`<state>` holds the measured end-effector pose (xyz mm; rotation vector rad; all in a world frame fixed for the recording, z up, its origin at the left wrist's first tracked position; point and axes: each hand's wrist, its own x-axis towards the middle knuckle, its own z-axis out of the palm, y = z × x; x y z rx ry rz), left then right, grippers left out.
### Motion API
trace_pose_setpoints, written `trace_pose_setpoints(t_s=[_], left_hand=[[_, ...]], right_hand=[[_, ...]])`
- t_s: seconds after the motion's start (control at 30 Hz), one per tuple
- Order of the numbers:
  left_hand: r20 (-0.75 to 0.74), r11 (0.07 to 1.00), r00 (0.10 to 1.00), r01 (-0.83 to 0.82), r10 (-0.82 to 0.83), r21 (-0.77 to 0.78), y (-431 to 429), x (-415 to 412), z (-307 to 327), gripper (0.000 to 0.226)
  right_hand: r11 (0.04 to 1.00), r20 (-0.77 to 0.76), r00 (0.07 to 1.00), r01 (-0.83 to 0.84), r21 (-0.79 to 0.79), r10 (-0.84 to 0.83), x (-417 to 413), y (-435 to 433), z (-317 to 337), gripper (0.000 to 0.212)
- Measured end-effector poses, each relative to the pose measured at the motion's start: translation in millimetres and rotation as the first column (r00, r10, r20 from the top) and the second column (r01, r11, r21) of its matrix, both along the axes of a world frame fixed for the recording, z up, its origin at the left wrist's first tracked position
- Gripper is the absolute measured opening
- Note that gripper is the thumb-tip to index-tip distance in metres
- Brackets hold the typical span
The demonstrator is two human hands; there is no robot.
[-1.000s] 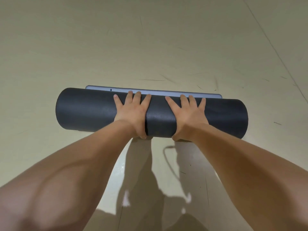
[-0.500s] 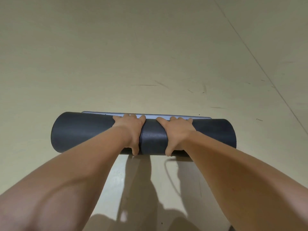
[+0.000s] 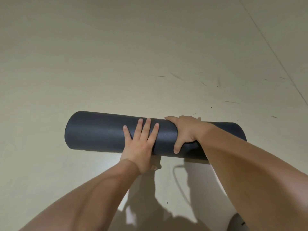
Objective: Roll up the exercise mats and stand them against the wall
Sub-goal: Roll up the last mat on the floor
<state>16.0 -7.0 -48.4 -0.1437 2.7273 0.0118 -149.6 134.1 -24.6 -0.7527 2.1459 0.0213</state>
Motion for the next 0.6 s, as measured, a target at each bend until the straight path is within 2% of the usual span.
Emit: trace_pose_setpoints(t_s=[0.1, 0.23, 0.37, 0.43, 0.5, 0.6], left_hand=[[0.004, 0.999, 0.999, -0.033, 0.033, -0.002, -2, -9, -5, 0.150], [0.004, 0.994, 0.998, -0.056, 0.056, 0.089, -19, -49, 0, 0.154], [0.038, 0.989, 0.997, -0.069, 0.065, 0.129, -32, -83, 5, 0.156], [0.047, 0.988, 0.997, -0.070, 0.064, 0.135, -35, -90, 5, 0.156], [0.007, 0.988, 0.998, -0.062, 0.062, 0.142, -36, -87, 6, 0.150], [-0.151, 0.986, 0.982, -0.096, 0.117, 0.134, -36, -62, 1, 0.126]], right_hand=[[0.997, -0.077, 0.994, -0.075, -0.015, 0.074, -3, 2, -3, 0.136], [0.993, -0.128, 0.989, -0.079, -0.091, 0.068, -11, -1, 8, 0.133], [0.993, -0.230, 0.966, -0.119, 0.008, 0.118, -1, -4, -1, 0.158], [0.989, -0.315, 0.938, -0.141, 0.039, 0.146, 1, -7, -10, 0.160], [0.986, -0.340, 0.925, -0.164, 0.036, 0.167, -5, -12, -14, 0.154], [0.992, -0.278, 0.953, -0.128, -0.020, 0.118, -23, -18, -10, 0.141]])
